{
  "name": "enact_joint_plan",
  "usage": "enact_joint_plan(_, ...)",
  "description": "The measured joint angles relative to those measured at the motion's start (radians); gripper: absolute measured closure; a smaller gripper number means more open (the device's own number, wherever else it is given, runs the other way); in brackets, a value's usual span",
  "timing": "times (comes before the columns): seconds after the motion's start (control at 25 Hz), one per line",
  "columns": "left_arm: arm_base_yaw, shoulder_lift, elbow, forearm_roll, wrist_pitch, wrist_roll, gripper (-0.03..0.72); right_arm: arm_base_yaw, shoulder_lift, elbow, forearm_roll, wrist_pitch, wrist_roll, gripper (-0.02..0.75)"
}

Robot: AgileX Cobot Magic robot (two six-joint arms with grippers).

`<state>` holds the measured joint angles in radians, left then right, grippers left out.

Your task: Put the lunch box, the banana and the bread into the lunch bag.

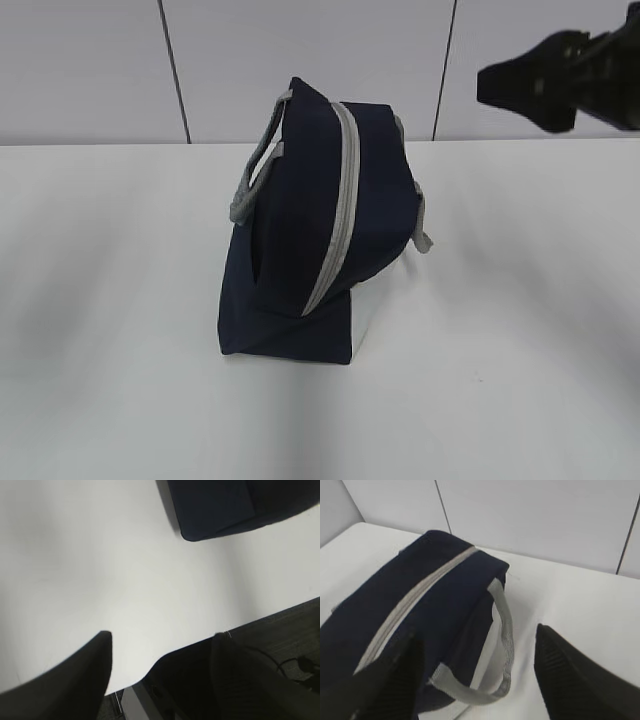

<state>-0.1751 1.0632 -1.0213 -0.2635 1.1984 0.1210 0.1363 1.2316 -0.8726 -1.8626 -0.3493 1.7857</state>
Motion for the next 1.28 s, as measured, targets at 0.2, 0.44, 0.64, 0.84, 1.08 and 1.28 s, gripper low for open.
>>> enact_joint_plan(0.2,0.0,-0.291,0.199,0.006,-0.039,-0.027,0.253,0.073,-0.074,0.123,0.009,0.145,-0.069,0.239)
enact_joint_plan(0.44,0.0,-0.593,0.38,0.008,-0.025,-0.06,0.253,0.155,-0.092,0.191,0.022,0.311,-0.184,0.243)
enact_joint_plan(0.64,0.0,-0.735,0.425,0.018,0.037,-0.063,0.253,0.204,-0.094,0.238,0.027,0.371,-0.249,0.244)
enact_joint_plan(0.84,0.0,-0.81,0.426,0.053,0.064,-0.063,0.253,0.212,-0.094,0.286,0.033,0.447,-0.275,0.246)
enact_joint_plan(1.08,0.0,-0.886,0.426,0.14,0.069,-0.063,0.253,0.238,-0.094,0.339,0.052,0.503,-0.336,0.246)
enact_joint_plan(1.28,0.0,-0.905,0.43,0.142,0.073,-0.063,0.253,0.253,-0.094,0.385,0.249,0.514,-0.472,0.246)
